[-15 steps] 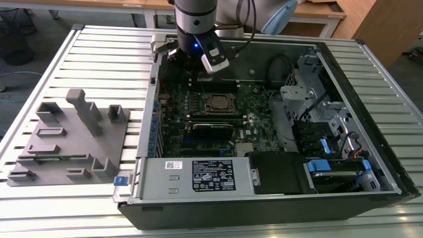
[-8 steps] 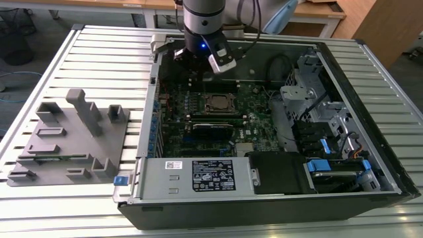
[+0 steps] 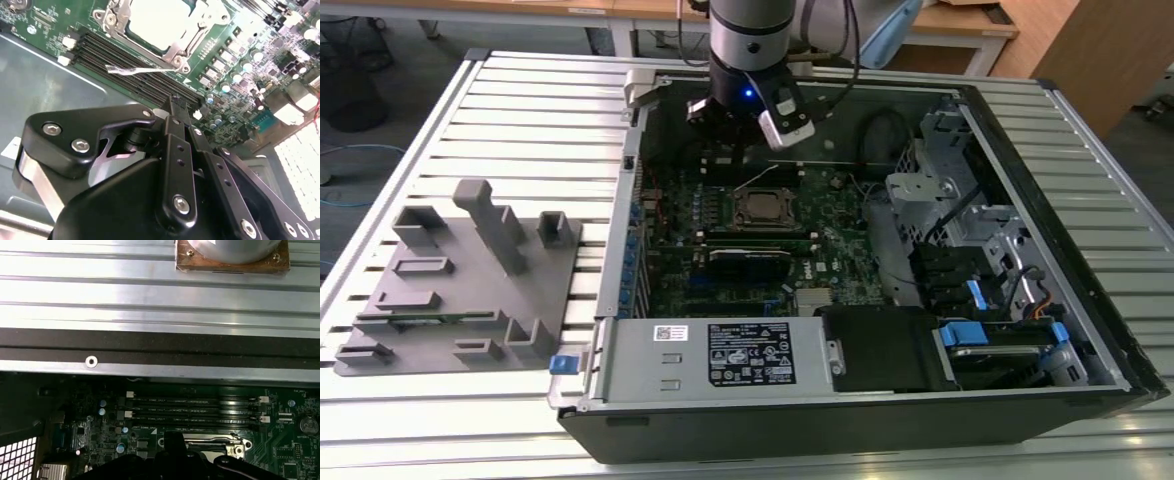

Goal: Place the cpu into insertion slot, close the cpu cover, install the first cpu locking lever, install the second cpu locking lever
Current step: 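Install the first cpu locking lever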

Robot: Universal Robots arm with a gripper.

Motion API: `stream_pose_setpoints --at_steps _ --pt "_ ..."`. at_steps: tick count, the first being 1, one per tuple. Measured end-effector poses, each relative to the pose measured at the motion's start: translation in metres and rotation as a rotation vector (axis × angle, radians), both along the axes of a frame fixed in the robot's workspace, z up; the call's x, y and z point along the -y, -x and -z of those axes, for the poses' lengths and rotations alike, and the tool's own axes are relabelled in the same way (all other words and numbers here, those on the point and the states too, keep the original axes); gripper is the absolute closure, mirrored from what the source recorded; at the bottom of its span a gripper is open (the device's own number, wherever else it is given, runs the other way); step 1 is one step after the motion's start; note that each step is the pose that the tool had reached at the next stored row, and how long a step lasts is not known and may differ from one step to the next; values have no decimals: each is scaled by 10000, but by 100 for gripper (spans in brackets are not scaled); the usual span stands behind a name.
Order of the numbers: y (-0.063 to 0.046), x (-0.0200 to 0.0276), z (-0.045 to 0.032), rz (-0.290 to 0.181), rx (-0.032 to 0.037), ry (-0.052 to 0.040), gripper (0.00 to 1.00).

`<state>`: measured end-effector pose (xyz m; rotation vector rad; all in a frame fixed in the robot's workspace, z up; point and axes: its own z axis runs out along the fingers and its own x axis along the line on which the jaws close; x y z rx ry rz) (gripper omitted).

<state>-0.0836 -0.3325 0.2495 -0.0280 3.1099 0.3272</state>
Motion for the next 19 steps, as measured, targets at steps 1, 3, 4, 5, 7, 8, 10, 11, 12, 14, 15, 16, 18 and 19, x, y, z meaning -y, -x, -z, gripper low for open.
stream_pose_setpoints --at_steps 1,3,4,5,7,8,10,11,12,14,15,16,18,19 --pt "0 0 0 0 1 -1 89" --pt "-1 -1 1 1 2 9 89" --pt "-1 -1 1 1 -5 56 89" --pt "-1 -1 0 1 -10 150 89" --pt "-1 0 0 1 -12 361 89" --pt "-2 0 1 2 -11 399 89" --pt "-7 0 5 0 -11 425 89" --pt "-17 0 7 1 -12 431 89" --pt "-34 -1 10 3 -13 433 89" --pt "-83 -1 18 3 -11 432 89" --pt "-108 0 21 1 -11 433 89" --pt "-131 0 24 2 -12 433 89" --pt "-184 -1 32 3 -12 435 89" --pt "-209 0 38 2 -11 441 89"
